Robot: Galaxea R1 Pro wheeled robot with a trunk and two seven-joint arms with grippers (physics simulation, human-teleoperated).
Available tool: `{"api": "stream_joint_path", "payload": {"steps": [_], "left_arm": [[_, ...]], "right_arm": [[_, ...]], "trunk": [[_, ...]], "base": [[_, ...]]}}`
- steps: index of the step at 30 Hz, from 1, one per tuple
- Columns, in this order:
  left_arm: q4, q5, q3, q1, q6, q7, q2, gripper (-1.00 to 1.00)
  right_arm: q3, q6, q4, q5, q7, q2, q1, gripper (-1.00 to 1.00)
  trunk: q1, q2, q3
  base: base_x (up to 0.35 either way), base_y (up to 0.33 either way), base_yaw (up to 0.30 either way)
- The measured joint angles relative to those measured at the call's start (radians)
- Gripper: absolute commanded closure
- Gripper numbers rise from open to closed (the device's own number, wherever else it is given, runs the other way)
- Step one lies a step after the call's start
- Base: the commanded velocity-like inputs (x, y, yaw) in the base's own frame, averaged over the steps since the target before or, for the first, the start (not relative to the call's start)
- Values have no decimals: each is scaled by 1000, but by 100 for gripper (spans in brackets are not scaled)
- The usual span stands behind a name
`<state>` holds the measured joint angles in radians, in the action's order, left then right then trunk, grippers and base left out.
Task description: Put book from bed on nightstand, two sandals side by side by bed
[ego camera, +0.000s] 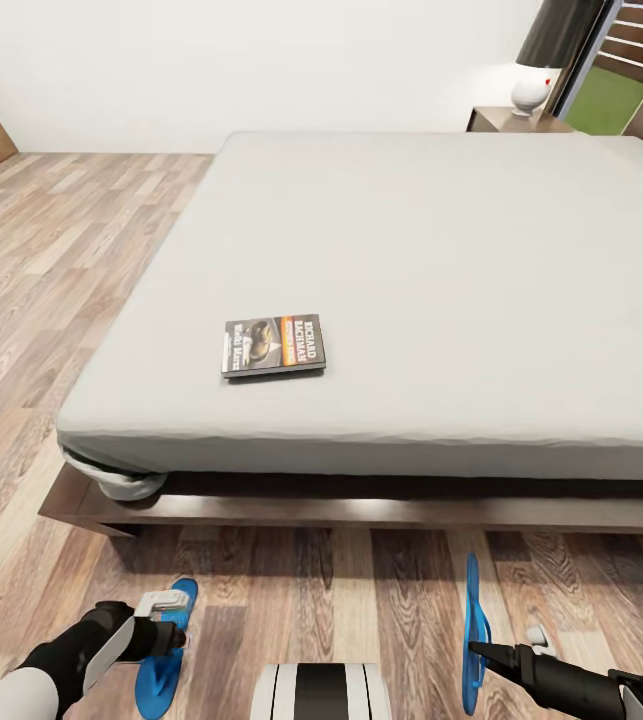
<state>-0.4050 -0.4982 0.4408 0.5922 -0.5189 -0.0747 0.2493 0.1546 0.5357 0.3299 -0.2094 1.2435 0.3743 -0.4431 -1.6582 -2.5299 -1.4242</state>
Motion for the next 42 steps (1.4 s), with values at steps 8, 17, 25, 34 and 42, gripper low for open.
{"api": "stream_joint_path", "payload": {"steps": [8,17,25,34,42], "left_arm": [[-82,-27,-109,0,-4,-303,103,-100],[-82,-29,-116,-1,-4,-369,152,-100],[152,-25,-116,-13,232,-880,214,-100],[289,-29,-116,-13,390,-1079,216,-100],[294,-31,-115,-13,398,-1081,211,-100]], "right_arm": [[0,0,0,0,0,0,0,100],[1,0,-1,1,0,0,0,100],[-1,-13,-12,9,-13,1,0,100],[-4,-22,-14,19,-293,1,0,100],[-10,-113,-14,17,-455,-2,0,100]], "trunk": [[0,0,0],[0,0,0],[0,0,0],[0,0,0],[0,0,0]], "base": [[0,0,0],[0,0,0],[0,0,0],[0,24,0],[0,254,0]]}}
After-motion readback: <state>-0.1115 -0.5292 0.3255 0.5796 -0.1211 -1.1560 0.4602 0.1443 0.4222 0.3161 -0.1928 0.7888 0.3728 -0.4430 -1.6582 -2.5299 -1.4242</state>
